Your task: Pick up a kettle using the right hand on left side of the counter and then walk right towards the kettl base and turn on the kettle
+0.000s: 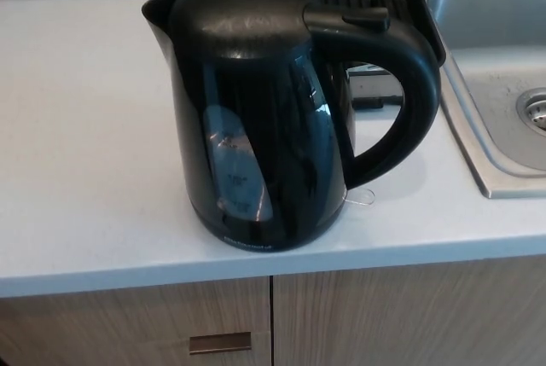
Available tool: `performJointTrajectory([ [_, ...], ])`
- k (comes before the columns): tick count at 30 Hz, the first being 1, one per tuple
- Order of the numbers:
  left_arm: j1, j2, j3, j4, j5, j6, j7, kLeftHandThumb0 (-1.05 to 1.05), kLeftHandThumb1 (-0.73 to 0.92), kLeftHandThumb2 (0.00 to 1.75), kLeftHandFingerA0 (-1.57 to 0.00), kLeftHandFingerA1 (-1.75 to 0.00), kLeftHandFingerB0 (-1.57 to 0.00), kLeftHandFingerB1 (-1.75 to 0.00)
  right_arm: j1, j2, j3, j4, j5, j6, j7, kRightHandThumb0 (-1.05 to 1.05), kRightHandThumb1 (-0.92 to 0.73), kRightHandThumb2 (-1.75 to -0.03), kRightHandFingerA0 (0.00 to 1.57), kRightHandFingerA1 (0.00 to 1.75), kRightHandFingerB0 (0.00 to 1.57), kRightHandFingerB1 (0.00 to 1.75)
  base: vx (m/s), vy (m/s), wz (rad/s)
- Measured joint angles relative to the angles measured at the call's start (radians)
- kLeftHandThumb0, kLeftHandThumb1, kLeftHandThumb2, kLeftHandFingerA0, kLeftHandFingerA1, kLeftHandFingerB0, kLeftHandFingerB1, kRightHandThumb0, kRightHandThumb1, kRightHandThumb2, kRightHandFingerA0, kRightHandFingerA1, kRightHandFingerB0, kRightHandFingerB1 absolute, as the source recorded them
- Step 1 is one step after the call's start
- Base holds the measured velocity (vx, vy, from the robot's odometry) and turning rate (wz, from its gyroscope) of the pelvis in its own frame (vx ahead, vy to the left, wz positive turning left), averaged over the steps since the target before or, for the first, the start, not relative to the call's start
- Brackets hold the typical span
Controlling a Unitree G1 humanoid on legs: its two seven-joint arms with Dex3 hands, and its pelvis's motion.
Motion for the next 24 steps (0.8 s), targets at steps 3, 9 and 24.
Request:
performJointTrajectory([
  [3, 0.012, -0.020, 0.029, -0.031, -0.016, -0.018, 0.006, 0.45, 0.31, 1.75, -1.10, -1.30, -1.04, -1.18, 0.018, 0.013, -0.019, -0.044, 0.012, -0.014, 0.000, -0.06, -0.70, -0.86, 0.86, 0.61, 0.58, 0.54, 0.00, 0.000, 0.00],
  [9, 0.035, -0.051, 0.072, -0.091, -0.038, -0.053, 0.013, 0.38, 0.29, 1.75, -1.04, -1.26, -1.00, -1.16, 0.044, 0.032, -0.050, -0.099, 0.042, -0.038, 0.000, -0.06, -0.72, -0.83, 0.86, 0.60, 0.56, 0.52, 0.00, 0.000, 0.00],
  [24, 0.059, -0.057, 0.092, -0.099, -0.059, -0.126, 0.025, 0.37, 0.35, 1.65, -1.08, -1.23, -1.00, -1.12, 0.079, 0.024, -0.070, -0.111, 0.073, -0.093, 0.002, -0.03, -0.69, -0.90, 0.89, 0.57, 0.62, 0.53, 0.00, 0.000, 0.00],
])
